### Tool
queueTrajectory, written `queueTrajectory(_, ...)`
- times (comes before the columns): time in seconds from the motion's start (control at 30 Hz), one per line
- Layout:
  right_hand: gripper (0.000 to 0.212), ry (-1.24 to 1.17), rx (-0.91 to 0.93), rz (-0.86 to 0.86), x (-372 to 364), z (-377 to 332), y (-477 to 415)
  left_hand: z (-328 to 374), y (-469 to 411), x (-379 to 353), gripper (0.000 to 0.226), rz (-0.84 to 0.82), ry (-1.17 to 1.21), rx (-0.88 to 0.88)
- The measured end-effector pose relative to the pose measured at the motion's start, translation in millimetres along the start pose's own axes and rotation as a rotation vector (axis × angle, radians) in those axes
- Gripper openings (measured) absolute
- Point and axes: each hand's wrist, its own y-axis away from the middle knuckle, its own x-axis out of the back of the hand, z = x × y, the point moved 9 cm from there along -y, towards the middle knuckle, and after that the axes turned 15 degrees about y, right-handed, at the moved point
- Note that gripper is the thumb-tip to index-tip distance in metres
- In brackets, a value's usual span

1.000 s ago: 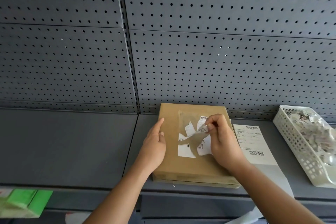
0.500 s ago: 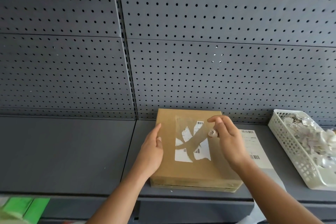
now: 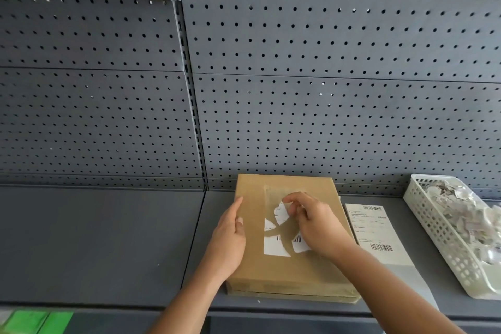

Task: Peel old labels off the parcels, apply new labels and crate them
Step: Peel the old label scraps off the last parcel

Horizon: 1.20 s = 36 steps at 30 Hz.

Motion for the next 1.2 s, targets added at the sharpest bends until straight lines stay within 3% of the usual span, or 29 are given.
queueTrajectory(0.13, 0.025, 0.227, -0.051, 0.040, -0.6, 1.0, -12.7, 0.7, -0.6, -0.4, 0.050, -0.002, 0.002, -0.007)
queueTrajectory(0.33, 0.026, 0.415, -0.082, 0.008, -5.1, 0.0, -25.5, -1.8, -1.9, -0.6, 0.050, -0.007, 0.009, 0.002)
queueTrajectory(1.2, 0.025, 0.457, -0.113, 0.035, -10.9, 6.8, -23.7, -4.6, -5.4, -0.4, 0.050, 0.005, 0.014, -0.014)
